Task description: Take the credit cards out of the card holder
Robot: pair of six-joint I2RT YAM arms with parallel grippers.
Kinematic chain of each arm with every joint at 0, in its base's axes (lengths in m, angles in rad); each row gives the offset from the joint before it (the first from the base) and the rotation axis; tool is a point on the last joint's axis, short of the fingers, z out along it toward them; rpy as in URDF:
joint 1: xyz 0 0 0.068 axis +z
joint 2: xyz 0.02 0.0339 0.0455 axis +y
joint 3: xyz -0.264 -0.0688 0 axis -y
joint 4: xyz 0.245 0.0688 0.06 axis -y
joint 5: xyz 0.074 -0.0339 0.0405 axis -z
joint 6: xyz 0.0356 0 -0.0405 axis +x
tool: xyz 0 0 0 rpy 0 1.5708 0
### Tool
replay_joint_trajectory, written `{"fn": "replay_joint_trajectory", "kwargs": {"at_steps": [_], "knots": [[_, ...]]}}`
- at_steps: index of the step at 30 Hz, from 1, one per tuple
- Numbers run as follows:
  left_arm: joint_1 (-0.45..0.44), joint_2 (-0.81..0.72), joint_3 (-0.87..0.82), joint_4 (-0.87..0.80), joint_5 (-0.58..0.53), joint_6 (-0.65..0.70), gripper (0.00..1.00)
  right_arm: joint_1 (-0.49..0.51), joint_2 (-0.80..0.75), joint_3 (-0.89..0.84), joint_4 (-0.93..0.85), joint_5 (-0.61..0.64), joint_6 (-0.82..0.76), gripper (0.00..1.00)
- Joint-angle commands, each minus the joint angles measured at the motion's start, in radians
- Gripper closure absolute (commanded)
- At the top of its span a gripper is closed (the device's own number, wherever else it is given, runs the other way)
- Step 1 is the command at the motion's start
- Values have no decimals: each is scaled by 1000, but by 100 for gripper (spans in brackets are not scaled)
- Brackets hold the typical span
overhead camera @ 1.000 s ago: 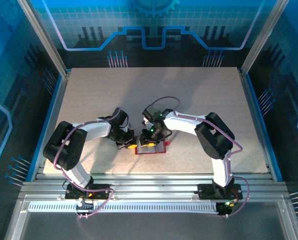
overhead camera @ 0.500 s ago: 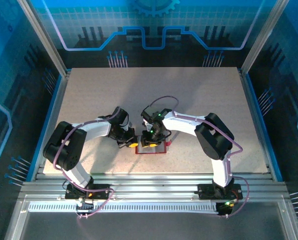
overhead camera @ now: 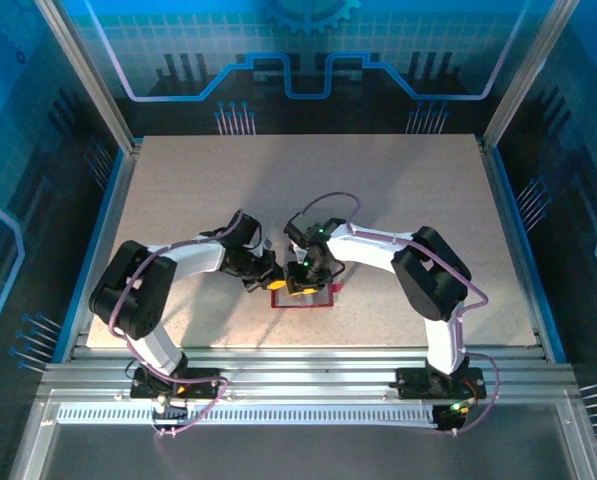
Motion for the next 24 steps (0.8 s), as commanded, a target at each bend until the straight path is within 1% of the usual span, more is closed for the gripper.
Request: {"fn": "replay_joint_trajectory", "kwargs": {"at_steps": [1, 6, 14, 24], "knots": [[-11, 32, -4, 34, 59, -23, 100, 13, -30, -13, -19, 8, 14, 68], [-10, 42, 12, -34, 8, 31, 100, 15, -37, -8, -43, 36, 15, 67], [-10, 54, 17, -39, 9, 38, 100, 21, -56, 7, -86, 91, 11, 60], [-9, 55, 39, -54, 9, 47, 100, 32, -86, 15, -157, 186, 16, 55]]}}
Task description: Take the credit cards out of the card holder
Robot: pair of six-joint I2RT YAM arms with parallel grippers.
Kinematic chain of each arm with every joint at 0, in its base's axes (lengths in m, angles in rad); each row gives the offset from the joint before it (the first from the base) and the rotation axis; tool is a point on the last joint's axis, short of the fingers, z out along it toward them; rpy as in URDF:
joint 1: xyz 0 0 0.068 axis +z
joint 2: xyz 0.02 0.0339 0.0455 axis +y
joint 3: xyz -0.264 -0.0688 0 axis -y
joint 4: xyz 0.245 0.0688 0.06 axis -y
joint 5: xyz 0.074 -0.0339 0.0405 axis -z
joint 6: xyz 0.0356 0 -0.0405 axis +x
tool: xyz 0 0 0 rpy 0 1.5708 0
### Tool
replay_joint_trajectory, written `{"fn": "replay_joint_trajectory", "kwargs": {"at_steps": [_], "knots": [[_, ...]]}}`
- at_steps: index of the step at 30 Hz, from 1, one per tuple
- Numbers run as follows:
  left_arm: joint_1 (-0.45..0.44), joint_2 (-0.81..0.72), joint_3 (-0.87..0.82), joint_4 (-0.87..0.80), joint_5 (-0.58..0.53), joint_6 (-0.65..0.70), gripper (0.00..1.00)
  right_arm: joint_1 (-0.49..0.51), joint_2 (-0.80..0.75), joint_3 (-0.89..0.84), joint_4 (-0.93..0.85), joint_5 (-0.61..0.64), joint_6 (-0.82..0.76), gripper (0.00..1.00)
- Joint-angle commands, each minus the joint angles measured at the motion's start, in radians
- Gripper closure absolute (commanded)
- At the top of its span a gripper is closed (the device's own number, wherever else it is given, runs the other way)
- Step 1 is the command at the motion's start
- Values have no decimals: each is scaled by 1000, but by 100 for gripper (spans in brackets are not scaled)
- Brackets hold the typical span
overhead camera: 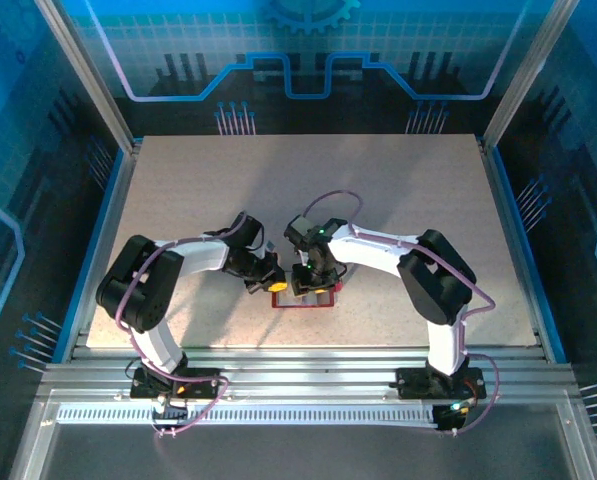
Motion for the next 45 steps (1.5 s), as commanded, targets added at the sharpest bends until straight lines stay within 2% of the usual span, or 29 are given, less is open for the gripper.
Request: {"fn": "replay_joint_trajectory", "kwargs": {"at_steps": [1, 8, 25, 32, 39, 45], "knots": [[-7, 11, 24, -42, 2, 17, 100, 13, -49, 14, -59, 54, 16, 55], [-7, -2, 47, -42, 13, 13, 100, -4, -76, 8, -106, 104, -2, 55], [-10, 2, 107, -56, 34, 20, 100, -38, -148, -36, -67, 93, -11, 57], [-18, 1, 101, -56, 35, 22, 100, -74, -162, -120, 112, -106, 26, 61], [-20, -14, 73, -52, 23, 34, 100, -119, -174, -289, 451, -384, 138, 68], [-22, -32, 50, -43, 17, 31, 100, -145, -157, -380, 665, -494, 224, 71]]}}
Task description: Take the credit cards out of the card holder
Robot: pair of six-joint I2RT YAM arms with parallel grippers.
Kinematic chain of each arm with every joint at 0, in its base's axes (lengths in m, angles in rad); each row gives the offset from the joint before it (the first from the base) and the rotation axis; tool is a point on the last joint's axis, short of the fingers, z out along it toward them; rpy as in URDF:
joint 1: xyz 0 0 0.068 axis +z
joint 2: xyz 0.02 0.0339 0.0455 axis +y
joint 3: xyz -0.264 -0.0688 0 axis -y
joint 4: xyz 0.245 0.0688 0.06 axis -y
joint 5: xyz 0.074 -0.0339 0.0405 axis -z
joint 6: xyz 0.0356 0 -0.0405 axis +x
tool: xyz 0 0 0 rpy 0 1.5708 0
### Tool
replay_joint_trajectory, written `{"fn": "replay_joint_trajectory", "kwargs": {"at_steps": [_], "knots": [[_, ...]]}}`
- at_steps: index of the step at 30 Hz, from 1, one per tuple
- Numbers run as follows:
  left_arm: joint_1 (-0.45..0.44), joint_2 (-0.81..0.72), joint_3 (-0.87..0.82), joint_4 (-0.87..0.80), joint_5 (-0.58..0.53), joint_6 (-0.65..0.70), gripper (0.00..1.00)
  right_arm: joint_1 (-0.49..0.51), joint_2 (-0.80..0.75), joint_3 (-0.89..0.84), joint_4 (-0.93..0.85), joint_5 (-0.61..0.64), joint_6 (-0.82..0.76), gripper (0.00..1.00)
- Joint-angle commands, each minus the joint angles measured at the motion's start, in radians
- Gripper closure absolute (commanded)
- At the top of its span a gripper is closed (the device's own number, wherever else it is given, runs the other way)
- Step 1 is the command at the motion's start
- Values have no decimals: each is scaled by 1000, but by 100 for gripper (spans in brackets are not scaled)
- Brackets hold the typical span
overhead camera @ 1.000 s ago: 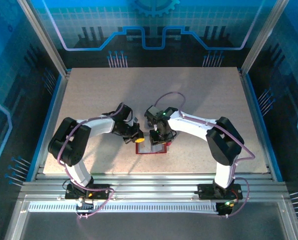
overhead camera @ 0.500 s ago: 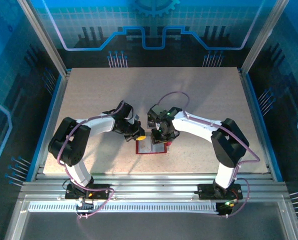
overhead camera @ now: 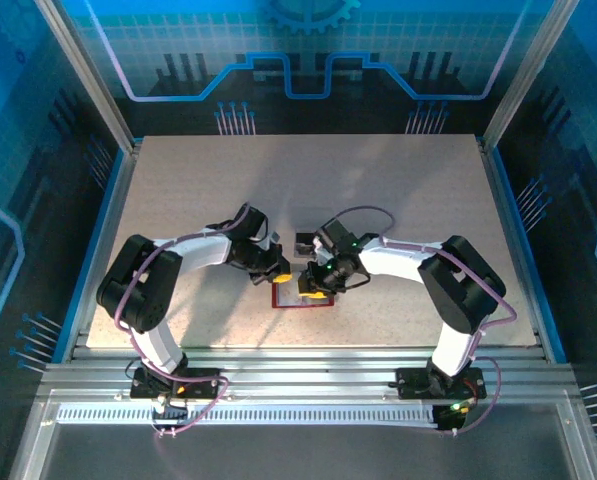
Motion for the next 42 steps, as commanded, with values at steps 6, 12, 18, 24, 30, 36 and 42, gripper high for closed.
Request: {"fn": "replay_joint_trajectory", "kwargs": {"at_steps": [6, 12, 18, 24, 30, 36, 42], "knots": [[-20, -38, -29, -31, 5, 18, 100, -30, 21, -68, 310, -159, 126, 74], [-22, -31, -36, -48, -3, 39, 100, -34, 53, -66, 311, -154, 131, 77], [-20, -12, -36, -80, -29, 68, 100, -45, 55, -64, 293, -137, 123, 78], [-21, 0, -39, -92, -47, 82, 100, -54, 48, -60, 271, -132, 114, 78], [-21, 10, -36, -96, -45, 81, 100, -62, 49, -59, 262, -128, 111, 78], [-20, 11, -36, -100, -50, 87, 100, -64, 64, -58, 267, -133, 111, 78], [-21, 8, -41, -97, -47, 81, 100, -63, 69, -56, 250, -118, 104, 78]]}}
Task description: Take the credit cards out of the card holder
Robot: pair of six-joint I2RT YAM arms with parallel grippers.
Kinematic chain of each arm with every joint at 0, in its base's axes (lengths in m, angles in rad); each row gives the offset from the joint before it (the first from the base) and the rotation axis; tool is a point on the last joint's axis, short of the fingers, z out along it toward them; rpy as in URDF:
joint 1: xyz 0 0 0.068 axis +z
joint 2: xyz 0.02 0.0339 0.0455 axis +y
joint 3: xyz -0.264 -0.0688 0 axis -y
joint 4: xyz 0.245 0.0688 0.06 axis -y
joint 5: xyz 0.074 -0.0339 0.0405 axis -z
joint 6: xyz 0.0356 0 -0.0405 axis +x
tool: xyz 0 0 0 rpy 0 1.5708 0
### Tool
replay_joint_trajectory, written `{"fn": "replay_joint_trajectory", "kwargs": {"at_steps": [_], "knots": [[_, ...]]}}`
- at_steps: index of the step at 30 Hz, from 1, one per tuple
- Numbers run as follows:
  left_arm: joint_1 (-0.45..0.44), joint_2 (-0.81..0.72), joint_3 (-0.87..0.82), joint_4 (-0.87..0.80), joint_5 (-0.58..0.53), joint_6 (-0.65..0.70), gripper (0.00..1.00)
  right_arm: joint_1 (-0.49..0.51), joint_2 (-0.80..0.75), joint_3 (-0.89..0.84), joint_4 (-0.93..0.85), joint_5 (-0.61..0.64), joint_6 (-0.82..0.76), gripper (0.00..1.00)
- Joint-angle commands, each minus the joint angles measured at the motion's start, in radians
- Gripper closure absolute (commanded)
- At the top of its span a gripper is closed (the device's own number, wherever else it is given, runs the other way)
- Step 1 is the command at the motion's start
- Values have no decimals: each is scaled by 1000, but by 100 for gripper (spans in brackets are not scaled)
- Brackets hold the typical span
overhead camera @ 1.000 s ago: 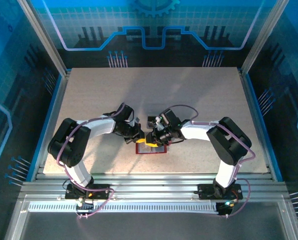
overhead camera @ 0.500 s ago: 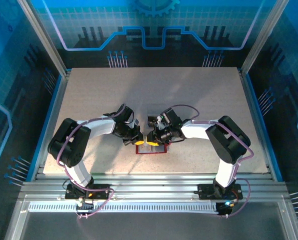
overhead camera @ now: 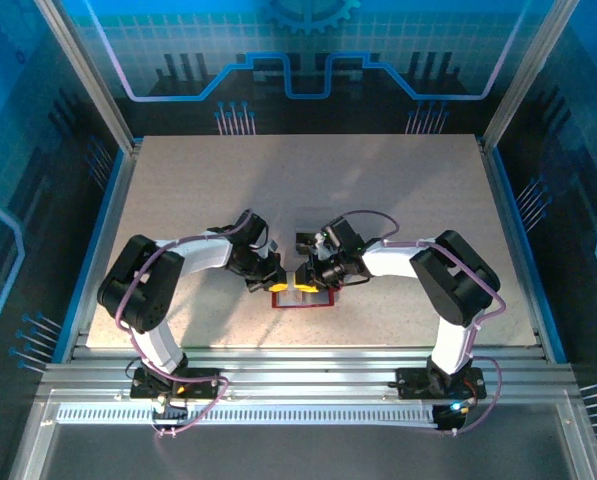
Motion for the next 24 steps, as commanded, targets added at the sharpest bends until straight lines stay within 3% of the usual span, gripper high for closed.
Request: {"fn": "replay_joint_trajectory", "kwargs": {"at_steps": [1, 24], "knots": [[-7, 5, -19, -31, -5, 27, 100, -14, 15, 4, -21, 14, -7, 78], [-7, 25, -17, -49, -14, 44, 100, -14, -12, -15, -42, 31, -14, 77]]}}
